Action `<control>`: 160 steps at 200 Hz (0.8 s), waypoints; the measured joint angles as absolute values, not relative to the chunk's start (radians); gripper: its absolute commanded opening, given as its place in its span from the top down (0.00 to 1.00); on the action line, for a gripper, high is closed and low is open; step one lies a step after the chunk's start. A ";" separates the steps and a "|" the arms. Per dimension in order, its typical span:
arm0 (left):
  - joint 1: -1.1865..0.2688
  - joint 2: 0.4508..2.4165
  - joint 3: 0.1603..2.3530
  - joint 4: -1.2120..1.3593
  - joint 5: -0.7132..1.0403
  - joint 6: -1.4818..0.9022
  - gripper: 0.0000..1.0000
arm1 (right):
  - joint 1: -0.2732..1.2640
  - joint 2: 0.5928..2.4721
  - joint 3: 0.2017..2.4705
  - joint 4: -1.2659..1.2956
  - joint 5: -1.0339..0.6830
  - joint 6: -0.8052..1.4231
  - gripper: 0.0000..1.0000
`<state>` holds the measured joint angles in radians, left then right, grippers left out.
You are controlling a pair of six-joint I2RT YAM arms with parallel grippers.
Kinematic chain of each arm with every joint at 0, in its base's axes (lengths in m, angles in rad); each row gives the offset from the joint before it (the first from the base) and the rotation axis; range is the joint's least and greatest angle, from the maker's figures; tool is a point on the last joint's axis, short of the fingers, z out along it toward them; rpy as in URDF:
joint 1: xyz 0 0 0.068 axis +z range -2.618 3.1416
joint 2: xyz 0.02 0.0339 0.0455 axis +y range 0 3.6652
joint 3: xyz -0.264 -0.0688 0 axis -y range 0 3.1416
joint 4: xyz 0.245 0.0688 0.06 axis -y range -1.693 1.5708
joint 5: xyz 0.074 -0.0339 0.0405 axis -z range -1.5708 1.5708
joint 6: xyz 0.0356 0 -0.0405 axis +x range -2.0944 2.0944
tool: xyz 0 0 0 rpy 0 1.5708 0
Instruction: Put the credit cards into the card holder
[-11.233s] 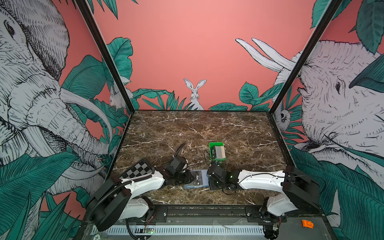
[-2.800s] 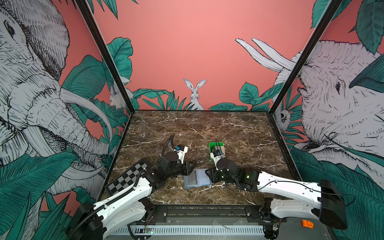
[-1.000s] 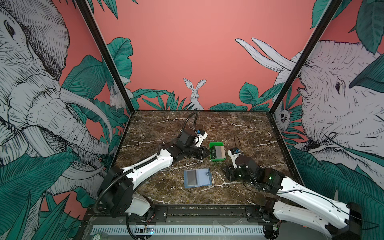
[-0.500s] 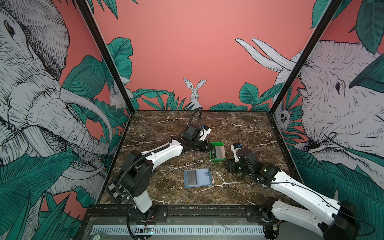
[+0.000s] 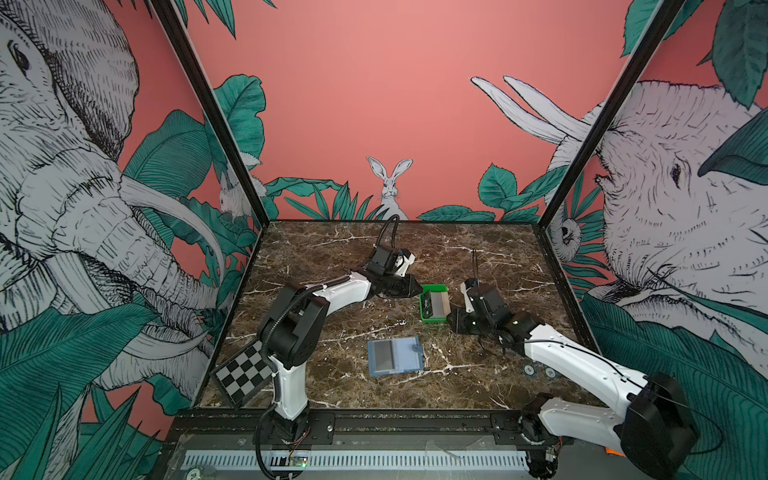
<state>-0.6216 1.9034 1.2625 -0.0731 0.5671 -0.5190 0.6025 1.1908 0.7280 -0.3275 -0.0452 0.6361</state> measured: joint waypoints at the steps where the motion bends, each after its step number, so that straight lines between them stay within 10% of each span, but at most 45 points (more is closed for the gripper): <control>1: -0.622 1.904 1.263 -0.072 0.567 -0.519 0.82 | 0.602 1.192 0.729 -0.327 -0.045 0.636 0.56; 160: -0.626 1.958 1.261 -0.052 0.620 -0.583 0.83 | 0.530 1.575 0.979 -0.301 -0.110 0.563 0.34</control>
